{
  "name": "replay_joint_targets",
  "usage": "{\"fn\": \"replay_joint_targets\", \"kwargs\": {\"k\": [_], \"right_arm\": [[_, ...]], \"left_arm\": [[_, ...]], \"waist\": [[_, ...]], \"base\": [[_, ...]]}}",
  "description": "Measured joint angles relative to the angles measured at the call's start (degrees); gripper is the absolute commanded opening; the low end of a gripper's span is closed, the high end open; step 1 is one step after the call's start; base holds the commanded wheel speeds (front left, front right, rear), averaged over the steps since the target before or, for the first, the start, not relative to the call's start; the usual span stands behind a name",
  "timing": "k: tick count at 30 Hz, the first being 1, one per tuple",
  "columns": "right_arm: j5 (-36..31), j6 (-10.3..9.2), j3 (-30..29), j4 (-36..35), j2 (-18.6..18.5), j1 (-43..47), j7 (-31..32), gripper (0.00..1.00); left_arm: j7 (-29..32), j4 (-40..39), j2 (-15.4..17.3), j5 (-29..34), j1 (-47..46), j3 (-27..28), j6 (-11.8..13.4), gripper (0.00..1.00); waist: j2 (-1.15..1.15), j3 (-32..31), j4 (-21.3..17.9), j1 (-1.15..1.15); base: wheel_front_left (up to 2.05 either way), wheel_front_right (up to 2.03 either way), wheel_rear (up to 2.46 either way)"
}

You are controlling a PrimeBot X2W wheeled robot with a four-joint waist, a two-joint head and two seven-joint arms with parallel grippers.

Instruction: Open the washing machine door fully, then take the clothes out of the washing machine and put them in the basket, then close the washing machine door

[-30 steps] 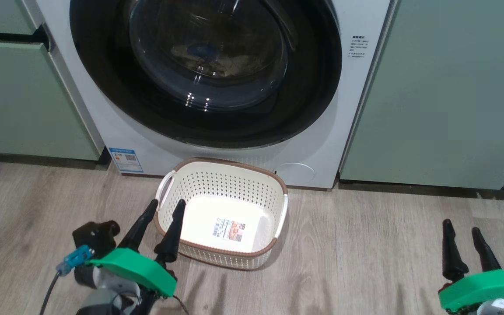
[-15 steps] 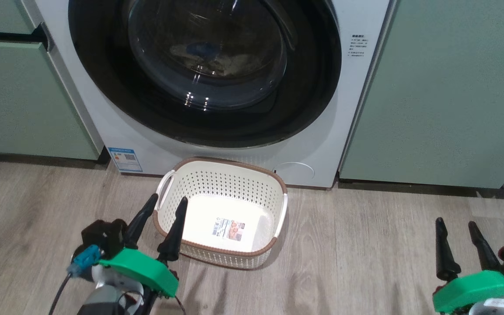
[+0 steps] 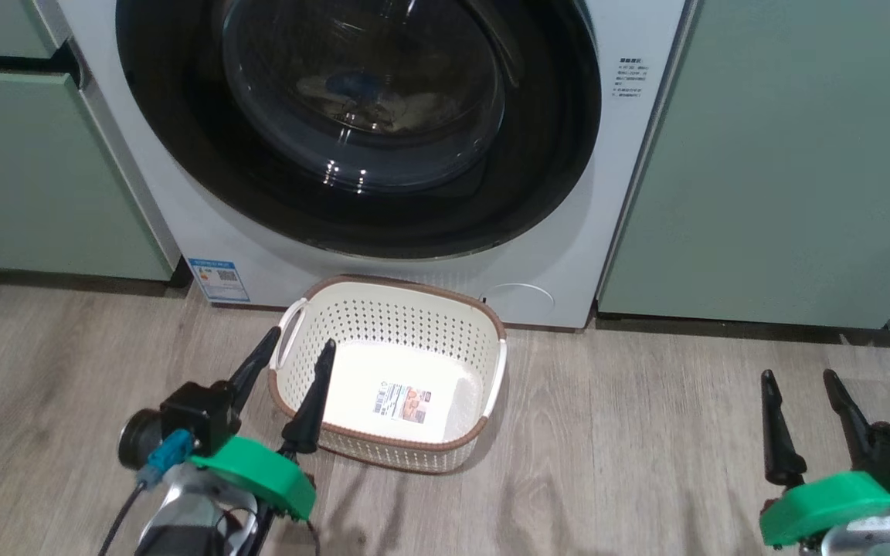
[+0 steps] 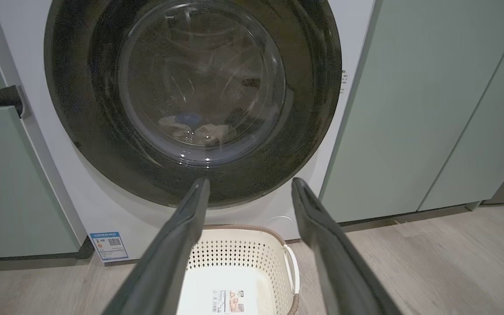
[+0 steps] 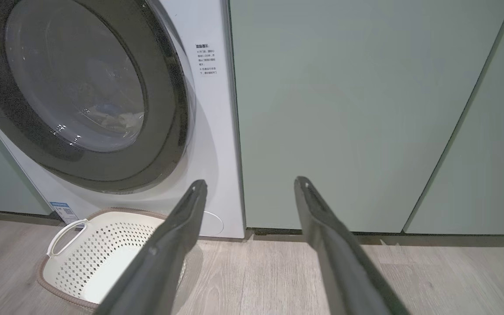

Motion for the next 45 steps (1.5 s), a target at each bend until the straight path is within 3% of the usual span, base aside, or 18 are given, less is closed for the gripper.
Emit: {"fn": "replay_joint_targets", "kwargs": {"k": [23, 24, 25, 26, 39, 45], "right_arm": [[-0.7, 0.00, -1.2, -0.2, 0.4, 0.0, -0.3, 1.00], [-0.7, 0.00, -1.2, -0.2, 0.4, 0.0, -0.3, 0.82], [-0.7, 0.00, -1.2, -0.2, 0.4, 0.0, -0.3, 0.19], [-0.5, 0.00, -1.2, -0.3, 0.4, 0.0, -0.3, 0.00], [1.8, 0.00, -1.2, -1.1, 0.4, 0.0, -0.3, 0.00], [7.5, 0.00, -1.5, -1.1, 0.0, -0.2, -0.3, 0.00]], "left_arm": [[0.0, 0.4, -0.1, 0.2, 0.0, 0.1, 0.5, 1.00], [0.0, 0.4, -0.1, 0.2, 0.0, 0.1, 0.5, 1.00], [0.0, 0.4, -0.1, 0.2, 0.0, 0.1, 0.5, 1.00], [0.0, 0.4, -0.1, 0.2, 0.0, 0.1, 0.5, 1.00], [0.0, -0.2, -0.4, 0.2, 0.0, 0.1, 0.5, 1.00], [0.0, -0.6, -0.5, 0.2, -0.5, 0.1, 0.4, 1.00]], "waist": [[0.00, 0.3, 0.1, 0.00], [0.00, 0.3, 0.1, 0.00], [0.00, 0.3, 0.1, 0.00], [0.00, 0.3, 0.1, 0.00], [0.00, 1.2, -0.1, 0.00], [0.00, 2.2, 0.2, 0.00]], "base": [[0.00, 0.00, 0.00], [0.00, 0.00, 0.00], [0.00, 0.00, 0.00], [0.00, 0.00, 0.00], [0.00, 0.00, 0.00], [0.00, 0.00, 0.00]]}}
